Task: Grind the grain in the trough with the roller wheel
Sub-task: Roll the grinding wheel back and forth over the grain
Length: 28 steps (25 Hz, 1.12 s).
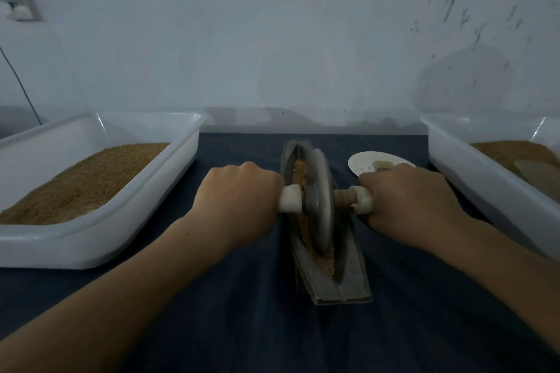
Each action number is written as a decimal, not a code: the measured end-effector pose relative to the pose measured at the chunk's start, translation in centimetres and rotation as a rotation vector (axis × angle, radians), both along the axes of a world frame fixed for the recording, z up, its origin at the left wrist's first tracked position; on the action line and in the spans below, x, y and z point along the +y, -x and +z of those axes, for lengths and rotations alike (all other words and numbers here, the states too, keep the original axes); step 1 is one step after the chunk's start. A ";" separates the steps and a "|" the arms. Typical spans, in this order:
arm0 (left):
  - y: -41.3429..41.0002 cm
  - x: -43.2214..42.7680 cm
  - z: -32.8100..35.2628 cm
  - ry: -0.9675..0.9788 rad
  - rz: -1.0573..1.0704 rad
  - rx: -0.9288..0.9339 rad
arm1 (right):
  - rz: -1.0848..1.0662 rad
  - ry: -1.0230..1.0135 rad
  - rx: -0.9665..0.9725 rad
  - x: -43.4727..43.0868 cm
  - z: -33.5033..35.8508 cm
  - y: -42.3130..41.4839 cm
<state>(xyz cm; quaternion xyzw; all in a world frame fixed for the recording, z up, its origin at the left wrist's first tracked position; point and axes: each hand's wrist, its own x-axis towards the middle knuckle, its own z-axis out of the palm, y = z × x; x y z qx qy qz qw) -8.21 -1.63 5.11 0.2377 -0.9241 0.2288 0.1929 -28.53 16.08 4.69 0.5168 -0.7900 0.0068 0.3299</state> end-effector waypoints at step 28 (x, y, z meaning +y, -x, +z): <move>1.3 -0.4 0.4 0.072 -0.037 0.030 | -0.042 -0.072 -0.235 -1.6 -0.4 1.2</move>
